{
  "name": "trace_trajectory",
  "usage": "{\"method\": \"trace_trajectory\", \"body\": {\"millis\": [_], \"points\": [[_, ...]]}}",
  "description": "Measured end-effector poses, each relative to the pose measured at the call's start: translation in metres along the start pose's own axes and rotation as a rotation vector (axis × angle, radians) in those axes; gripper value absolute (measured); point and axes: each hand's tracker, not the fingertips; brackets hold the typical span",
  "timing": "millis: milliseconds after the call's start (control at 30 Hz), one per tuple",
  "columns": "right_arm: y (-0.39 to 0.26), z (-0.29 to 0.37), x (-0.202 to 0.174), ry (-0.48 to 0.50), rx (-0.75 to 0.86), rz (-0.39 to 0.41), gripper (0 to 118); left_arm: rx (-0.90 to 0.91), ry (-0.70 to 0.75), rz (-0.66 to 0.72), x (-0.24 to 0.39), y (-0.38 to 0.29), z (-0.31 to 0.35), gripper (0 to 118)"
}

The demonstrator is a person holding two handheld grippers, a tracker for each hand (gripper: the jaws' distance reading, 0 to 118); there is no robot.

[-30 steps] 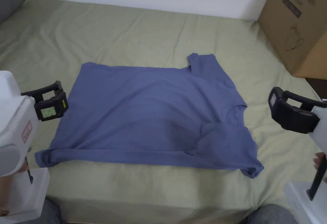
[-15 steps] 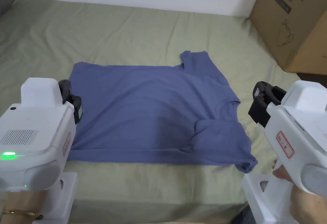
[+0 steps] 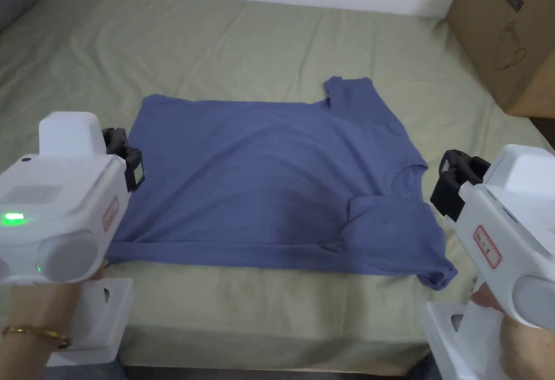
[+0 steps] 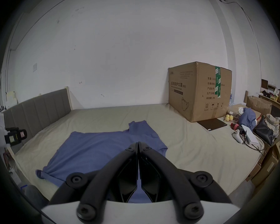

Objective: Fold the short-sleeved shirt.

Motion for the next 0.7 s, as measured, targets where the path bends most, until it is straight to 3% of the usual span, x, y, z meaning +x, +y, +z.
{"method": "trace_trajectory", "body": {"millis": [67, 100, 167, 467, 633, 700], "points": [[-0.003, -0.002, 0.002, -0.004, -0.006, -0.002, 0, -0.073, -0.014, 0.017, -0.014, 0.004, -0.009, 78], [-0.005, -0.002, 0.003, -0.005, -0.013, -0.006, 0, -0.105, -0.018, 0.027, -0.022, 0.006, -0.013, 95], [-0.008, -0.004, 0.004, -0.012, -0.024, -0.015, 0, -0.168, -0.01, 0.03, -0.037, 0.004, -0.023, 116], [-0.015, -0.01, 0.005, -0.036, -0.085, -0.007, 0, -0.653, -0.024, -0.028, -0.075, -0.057, -0.078, 118], [-0.016, -0.009, 0.002, -0.048, -0.104, 0.012, 0, -0.733, 0.022, -0.027, -0.08, -0.083, -0.095, 116], [-0.017, -0.01, 0.002, -0.051, -0.11, 0.009, 0, -0.734, 0.036, -0.012, -0.079, -0.084, -0.096, 84]]}}
